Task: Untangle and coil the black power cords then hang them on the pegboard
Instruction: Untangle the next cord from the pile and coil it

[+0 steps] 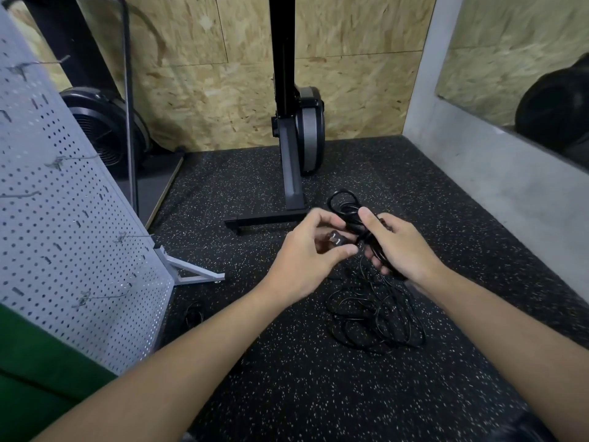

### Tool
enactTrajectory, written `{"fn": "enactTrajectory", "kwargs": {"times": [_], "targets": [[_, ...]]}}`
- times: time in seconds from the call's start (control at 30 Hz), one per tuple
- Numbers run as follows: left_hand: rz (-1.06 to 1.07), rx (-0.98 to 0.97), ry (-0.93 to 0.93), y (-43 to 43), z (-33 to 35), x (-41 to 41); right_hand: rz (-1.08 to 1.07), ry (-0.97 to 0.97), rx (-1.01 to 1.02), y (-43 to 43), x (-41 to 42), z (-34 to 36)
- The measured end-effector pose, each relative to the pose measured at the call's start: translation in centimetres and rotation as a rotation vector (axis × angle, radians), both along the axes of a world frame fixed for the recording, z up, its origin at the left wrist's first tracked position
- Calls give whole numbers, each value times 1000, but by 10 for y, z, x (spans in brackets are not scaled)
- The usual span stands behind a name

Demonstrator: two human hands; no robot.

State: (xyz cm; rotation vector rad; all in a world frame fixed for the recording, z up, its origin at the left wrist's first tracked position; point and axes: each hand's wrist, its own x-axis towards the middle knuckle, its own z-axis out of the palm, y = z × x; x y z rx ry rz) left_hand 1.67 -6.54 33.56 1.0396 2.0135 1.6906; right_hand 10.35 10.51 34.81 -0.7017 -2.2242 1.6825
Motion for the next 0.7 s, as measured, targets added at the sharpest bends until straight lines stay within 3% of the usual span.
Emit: {"fn": "enactTrajectory", "kwargs": {"times": [0.2, 0.57, 0.7], "targets": [[105, 216, -173, 1, 15, 2, 19, -10, -39, -9, -5, 5], [254, 64, 175, 4, 12, 4, -7, -5, -258, -27, -13, 2], [273, -44, 263, 5, 7, -3, 4, -8, -216, -29, -13, 2]]}}
